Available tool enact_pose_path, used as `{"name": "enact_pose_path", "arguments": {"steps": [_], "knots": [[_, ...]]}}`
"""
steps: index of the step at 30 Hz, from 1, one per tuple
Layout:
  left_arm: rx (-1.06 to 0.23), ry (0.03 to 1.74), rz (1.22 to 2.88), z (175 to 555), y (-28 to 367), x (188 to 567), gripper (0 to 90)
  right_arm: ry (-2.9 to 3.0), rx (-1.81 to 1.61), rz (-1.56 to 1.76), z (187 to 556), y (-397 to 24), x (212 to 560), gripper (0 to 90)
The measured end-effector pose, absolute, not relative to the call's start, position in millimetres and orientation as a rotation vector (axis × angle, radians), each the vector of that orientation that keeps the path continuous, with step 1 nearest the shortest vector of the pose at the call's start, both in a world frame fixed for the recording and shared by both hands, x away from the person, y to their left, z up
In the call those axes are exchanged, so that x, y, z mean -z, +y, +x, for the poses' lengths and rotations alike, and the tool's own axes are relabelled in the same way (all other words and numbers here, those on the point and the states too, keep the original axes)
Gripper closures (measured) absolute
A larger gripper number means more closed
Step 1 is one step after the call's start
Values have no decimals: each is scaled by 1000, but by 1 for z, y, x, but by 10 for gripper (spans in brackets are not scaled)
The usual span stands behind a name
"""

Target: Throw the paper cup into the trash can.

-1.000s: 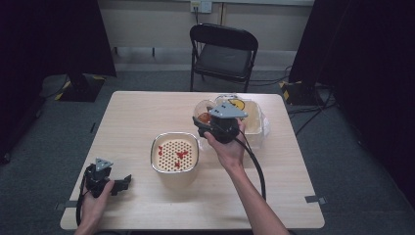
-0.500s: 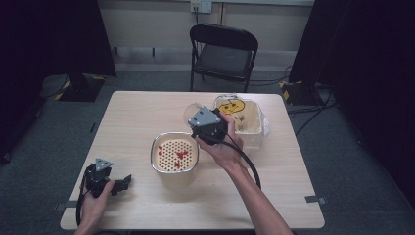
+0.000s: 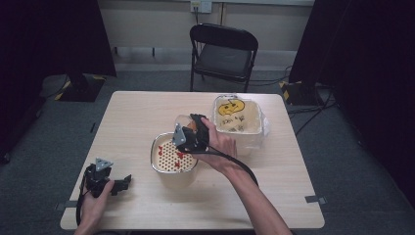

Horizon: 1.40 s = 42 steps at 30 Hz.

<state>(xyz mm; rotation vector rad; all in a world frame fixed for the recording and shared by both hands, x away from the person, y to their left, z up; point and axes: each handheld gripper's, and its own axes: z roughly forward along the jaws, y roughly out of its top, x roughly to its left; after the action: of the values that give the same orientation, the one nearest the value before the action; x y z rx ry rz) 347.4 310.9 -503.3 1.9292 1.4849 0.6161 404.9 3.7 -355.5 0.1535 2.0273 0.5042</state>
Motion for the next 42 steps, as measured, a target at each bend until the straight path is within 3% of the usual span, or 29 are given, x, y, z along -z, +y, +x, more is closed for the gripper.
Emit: {"name": "enact_pose_path", "arguments": {"steps": [42], "knots": [[-616,1485,1929,347,311,503,0,1611,82,-402,384,34,379,461]]}}
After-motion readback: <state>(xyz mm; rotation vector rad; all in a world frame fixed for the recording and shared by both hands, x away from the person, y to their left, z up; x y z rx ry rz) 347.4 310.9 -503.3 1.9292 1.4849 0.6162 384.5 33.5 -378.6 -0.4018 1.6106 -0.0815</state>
